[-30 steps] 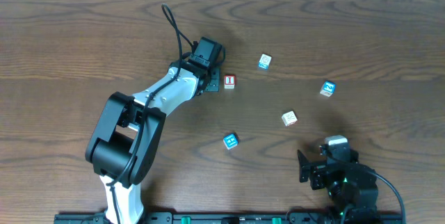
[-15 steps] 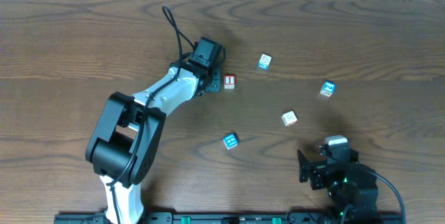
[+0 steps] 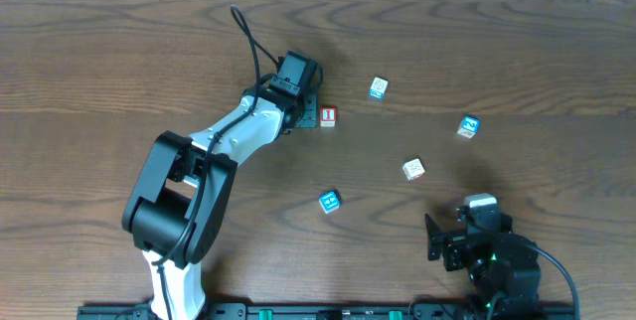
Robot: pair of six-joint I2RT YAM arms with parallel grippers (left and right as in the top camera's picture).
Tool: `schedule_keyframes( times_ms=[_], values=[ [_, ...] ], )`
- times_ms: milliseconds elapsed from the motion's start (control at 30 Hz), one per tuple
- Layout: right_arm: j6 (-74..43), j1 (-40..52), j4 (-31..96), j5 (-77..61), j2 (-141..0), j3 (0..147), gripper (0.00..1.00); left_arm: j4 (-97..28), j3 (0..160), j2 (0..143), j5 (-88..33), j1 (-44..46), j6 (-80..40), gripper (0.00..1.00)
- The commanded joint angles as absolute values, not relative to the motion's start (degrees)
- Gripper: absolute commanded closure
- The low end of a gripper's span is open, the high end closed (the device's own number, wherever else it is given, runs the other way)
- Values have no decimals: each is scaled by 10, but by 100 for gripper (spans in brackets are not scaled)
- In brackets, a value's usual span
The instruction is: Spell out Ai2
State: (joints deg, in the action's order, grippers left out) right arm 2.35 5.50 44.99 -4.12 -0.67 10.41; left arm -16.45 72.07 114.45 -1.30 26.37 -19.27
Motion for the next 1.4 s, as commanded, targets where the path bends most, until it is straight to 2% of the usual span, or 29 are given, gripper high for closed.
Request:
schedule_keyframes(
  times_ms=[0, 800, 933, 1233, 1300, 1333, 1367],
  values=[
    [24, 52, 450, -44, -3, 99, 1, -164, 722, 1150, -16, 264, -193, 94],
    [24, 52, 449, -44, -3, 99, 1, -156, 722, 1150, -40, 264, -193, 94],
    [24, 52, 450, -44, -3, 99, 1, -167, 722, 1144, -6, 261, -192, 94],
    [24, 52, 450, -44, -3, 99, 1, -294, 839, 995, 73, 222, -127, 94],
    [24, 52, 449, -44, -3, 99, 1, -320, 870, 948, 91, 211, -115, 70],
    [24, 52, 450, -44, -3, 99, 1, -329, 879, 929, 100, 207, -115, 48],
    [24, 52, 449, -44, -3, 99, 1, -341, 890, 903, 108, 201, -109, 30]
  ],
)
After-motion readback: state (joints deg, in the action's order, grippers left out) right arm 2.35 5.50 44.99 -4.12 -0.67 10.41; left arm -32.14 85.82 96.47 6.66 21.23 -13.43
